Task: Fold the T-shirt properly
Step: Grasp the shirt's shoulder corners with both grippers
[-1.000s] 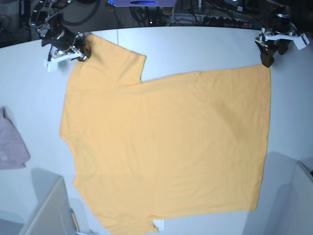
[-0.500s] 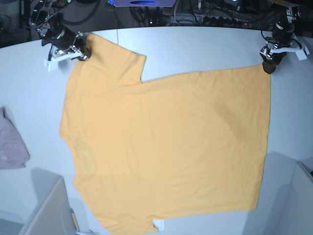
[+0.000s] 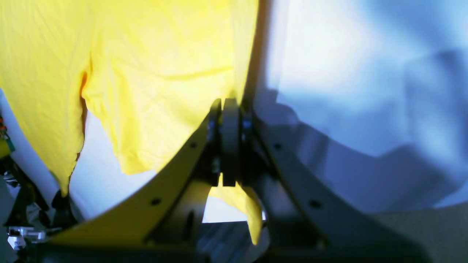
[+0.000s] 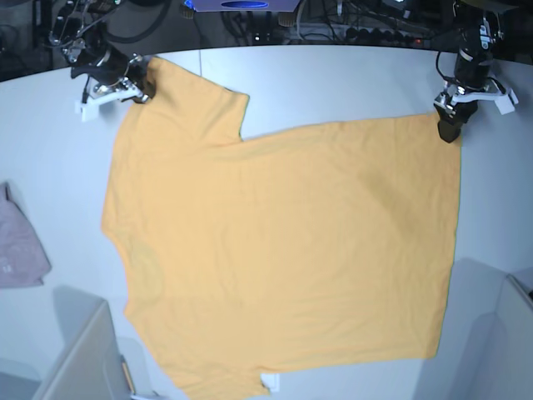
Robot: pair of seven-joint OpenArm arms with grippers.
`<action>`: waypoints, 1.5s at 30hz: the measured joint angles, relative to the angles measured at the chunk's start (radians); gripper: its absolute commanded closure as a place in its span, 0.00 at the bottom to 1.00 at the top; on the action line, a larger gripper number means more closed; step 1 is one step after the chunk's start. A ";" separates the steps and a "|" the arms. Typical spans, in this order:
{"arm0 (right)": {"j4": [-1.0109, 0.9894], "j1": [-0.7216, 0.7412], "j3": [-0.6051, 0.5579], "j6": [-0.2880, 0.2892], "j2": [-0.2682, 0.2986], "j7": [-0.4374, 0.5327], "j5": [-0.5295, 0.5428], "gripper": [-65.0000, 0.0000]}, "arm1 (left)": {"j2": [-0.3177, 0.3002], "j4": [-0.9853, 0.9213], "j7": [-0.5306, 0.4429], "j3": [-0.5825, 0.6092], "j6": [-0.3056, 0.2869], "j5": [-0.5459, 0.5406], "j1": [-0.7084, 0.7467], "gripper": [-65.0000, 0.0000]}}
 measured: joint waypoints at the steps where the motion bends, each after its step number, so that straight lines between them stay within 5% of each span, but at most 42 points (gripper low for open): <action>1: 0.000 0.000 0.000 0.000 0.000 0.000 0.000 1.00 | -0.002 -0.002 0.000 0.003 -0.003 0.000 -0.001 0.12; 24: 0.000 0.000 0.000 0.000 0.000 0.000 0.000 1.00 | 0.016 -0.010 -0.004 0.025 -0.003 -0.001 -0.041 0.14; 31: 0.000 0.000 0.001 0.000 -0.002 0.000 -0.001 1.00 | 0.018 -0.058 0.005 0.048 -0.015 -0.008 -0.065 0.62; 40: 0.000 0.000 0.001 0.000 -0.003 0.002 -0.001 1.00 | 0.016 -0.064 0.008 0.046 -0.014 -0.011 -0.063 0.70; 44: 0.000 -0.003 0.001 0.000 -0.004 0.005 -0.001 1.00 | 0.014 -0.069 0.016 0.046 0.002 -0.002 -0.063 1.00; 45: 0.000 -0.006 0.001 0.000 -0.005 0.010 0.002 1.00 | 0.014 -0.069 0.020 0.046 0.002 -0.002 -0.061 1.00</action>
